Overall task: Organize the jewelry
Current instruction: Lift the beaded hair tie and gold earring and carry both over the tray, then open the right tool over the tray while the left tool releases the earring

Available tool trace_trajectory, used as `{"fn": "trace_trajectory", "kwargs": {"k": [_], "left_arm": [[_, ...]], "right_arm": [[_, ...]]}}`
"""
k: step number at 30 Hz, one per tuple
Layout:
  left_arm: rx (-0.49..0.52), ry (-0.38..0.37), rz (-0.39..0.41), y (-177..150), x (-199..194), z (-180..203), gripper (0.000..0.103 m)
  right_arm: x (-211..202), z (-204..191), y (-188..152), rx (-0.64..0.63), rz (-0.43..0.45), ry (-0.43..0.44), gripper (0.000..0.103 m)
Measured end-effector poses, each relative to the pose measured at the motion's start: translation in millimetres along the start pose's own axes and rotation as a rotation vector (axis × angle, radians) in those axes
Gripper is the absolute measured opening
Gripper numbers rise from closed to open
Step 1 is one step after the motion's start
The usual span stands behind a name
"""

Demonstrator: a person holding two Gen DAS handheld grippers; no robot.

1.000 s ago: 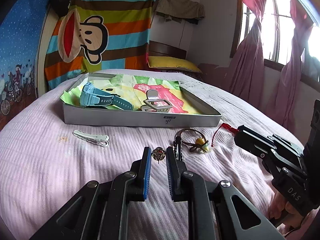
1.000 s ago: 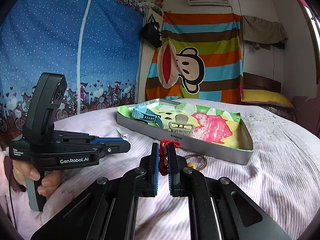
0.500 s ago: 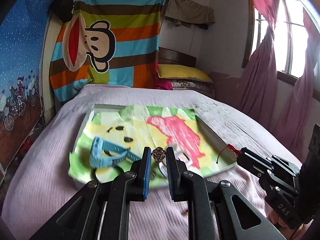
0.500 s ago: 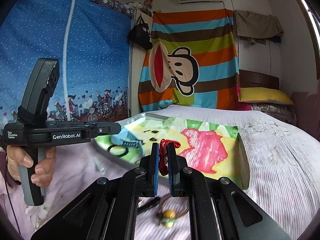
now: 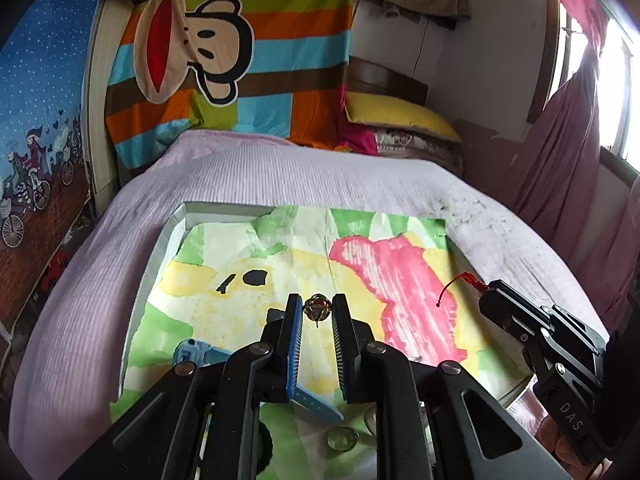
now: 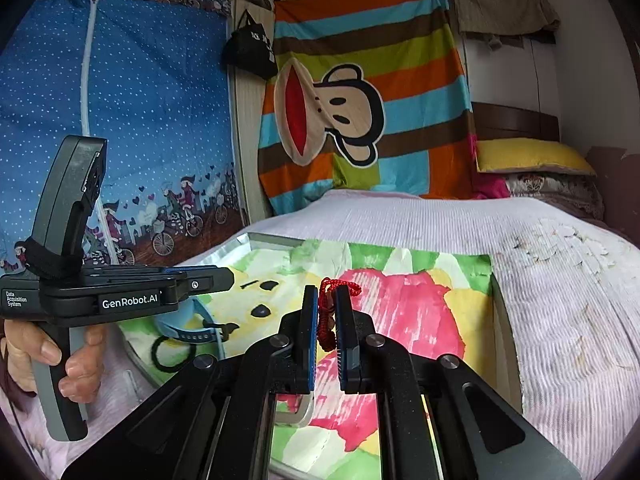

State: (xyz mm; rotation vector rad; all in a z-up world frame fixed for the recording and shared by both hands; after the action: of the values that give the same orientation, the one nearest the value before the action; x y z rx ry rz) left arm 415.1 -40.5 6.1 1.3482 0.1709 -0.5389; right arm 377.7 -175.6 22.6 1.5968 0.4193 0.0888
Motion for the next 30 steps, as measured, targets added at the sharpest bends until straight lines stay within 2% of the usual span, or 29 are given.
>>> {"fn": "trace_trajectory", "kwargs": {"k": [4, 9, 15, 22, 30], "left_arm": [[-0.013, 0.041, -0.062, -7.4, 19.0, -7.5, 0.014], [0.03, 0.117, -0.114, -15.8, 33.3, -15.4, 0.014], [0.109, 0.139, -0.137, -20.6, 37.9, -6.4, 0.015], [0.13, 0.126, -0.19, -30.7, 43.1, -1.6, 0.015], [0.057, 0.077, -0.156, -30.2, 31.8, -7.1, 0.015]], "right_arm": [[18.5, 8.0, -14.2, 0.037, -0.058, 0.003, 0.007], [34.5, 15.1, -41.5, 0.116, -0.153, 0.021, 0.007], [44.9, 18.5, -61.5, 0.139, -0.214, 0.026, 0.007], [49.3, 16.9, -68.6, 0.146, -0.26, 0.032, 0.008], [46.2, 19.9, -73.2, 0.177, -0.276, 0.037, 0.01]]}}
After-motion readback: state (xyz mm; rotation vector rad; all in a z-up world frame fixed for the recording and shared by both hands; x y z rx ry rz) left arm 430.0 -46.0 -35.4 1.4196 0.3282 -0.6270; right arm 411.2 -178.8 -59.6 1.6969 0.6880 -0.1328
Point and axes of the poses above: each gripper's, at about its wrist camera, not at the fingertips, and x roughly the way its jaws point, z to its right, y to its top, the point moved 7 cm from there along x, roughly the way its jaws point, and after that the axes turned 11 degrees about z, right-handed, at the moved point
